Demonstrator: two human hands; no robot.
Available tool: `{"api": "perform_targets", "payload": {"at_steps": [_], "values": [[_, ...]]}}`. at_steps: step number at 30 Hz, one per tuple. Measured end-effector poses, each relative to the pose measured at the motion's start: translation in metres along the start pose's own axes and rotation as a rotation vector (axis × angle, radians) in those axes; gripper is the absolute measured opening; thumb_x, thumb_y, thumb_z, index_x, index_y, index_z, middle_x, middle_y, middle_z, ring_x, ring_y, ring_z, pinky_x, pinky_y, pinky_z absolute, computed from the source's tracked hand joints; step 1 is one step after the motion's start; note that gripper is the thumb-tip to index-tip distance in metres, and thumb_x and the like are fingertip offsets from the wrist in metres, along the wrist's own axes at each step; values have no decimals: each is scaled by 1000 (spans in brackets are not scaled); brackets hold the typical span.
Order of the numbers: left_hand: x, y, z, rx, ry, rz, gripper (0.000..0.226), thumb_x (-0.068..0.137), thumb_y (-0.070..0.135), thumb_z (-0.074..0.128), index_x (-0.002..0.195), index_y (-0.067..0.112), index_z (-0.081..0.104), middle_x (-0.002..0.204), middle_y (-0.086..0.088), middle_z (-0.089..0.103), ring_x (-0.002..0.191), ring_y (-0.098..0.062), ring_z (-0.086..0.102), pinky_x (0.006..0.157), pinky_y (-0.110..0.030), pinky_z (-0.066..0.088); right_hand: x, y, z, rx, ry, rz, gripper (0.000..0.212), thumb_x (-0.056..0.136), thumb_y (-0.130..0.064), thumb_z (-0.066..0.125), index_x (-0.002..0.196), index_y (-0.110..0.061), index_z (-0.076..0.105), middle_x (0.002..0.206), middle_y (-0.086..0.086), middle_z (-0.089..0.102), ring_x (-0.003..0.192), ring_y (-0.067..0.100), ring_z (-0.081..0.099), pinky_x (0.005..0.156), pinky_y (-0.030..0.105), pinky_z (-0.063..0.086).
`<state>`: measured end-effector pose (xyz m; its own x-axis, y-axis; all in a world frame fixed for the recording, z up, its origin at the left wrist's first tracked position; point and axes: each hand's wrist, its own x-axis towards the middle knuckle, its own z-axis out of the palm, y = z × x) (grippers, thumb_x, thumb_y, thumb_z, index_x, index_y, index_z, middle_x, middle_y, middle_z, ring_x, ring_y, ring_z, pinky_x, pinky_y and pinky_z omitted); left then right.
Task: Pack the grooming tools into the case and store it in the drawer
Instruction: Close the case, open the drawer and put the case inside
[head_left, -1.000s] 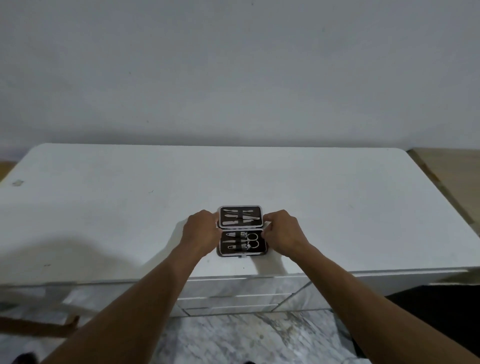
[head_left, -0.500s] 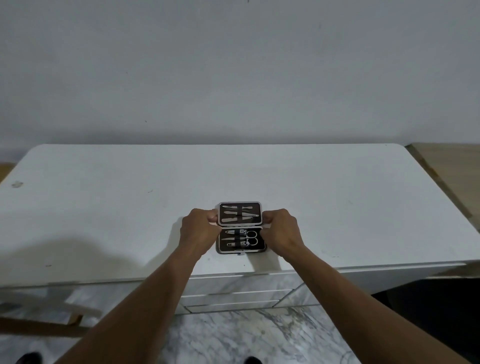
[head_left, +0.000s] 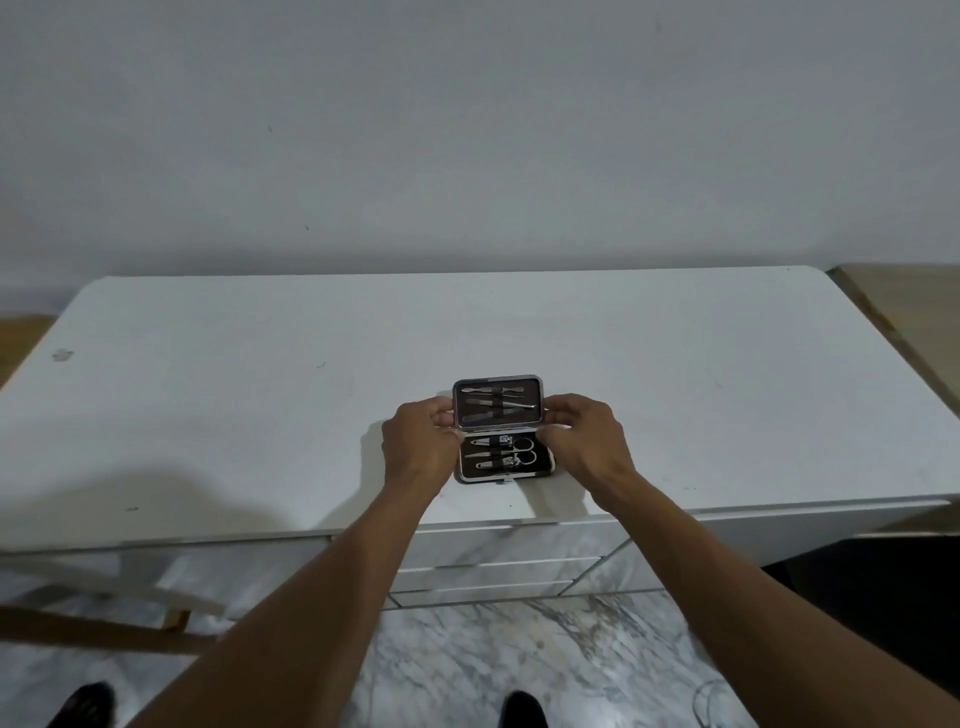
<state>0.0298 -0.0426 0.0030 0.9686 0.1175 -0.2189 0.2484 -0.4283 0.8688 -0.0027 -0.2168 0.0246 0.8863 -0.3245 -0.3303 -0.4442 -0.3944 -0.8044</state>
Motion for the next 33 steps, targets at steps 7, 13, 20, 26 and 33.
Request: {"api": "perform_targets", "payload": {"at_steps": [7,13,20,26,33], "values": [[-9,-8,1,-22,-4,70,35,81,2,63,102,28,74,85,10,75,83,-5,69,78,-21,54,-8,2,-2,157,-40,-13,41,79,-51,66,117,-37,59,106,-1,74,97,18,70,94,43,54],[-20,-12,0,-107,-2,66,37,85,43,57,67,10,58,61,-7,57,61,-22,54,70,-37,53,-11,6,0,206,15,-3,50,66,-82,57,85,-36,58,95,0,74,95,24,70,92,51,54],[-28,-23,-6,-191,-42,69,29,79,56,63,80,31,76,74,3,72,82,-22,70,84,-43,58,-25,11,2,99,65,-58,25,85,-50,60,96,-28,64,99,-3,74,88,19,70,85,36,53],[-40,-31,-15,-85,-79,189,24,88,21,71,111,22,73,91,25,68,88,10,64,78,-4,44,-37,24,1,-60,61,-177,28,92,-29,63,116,-17,68,112,-3,72,102,9,66,86,18,48],[-46,-39,-6,70,-20,314,30,84,7,74,113,7,71,111,-7,72,103,-16,67,91,-18,46,-41,32,12,-235,93,-255,34,90,-16,66,124,-8,64,120,7,70,109,20,66,95,22,47]]}}
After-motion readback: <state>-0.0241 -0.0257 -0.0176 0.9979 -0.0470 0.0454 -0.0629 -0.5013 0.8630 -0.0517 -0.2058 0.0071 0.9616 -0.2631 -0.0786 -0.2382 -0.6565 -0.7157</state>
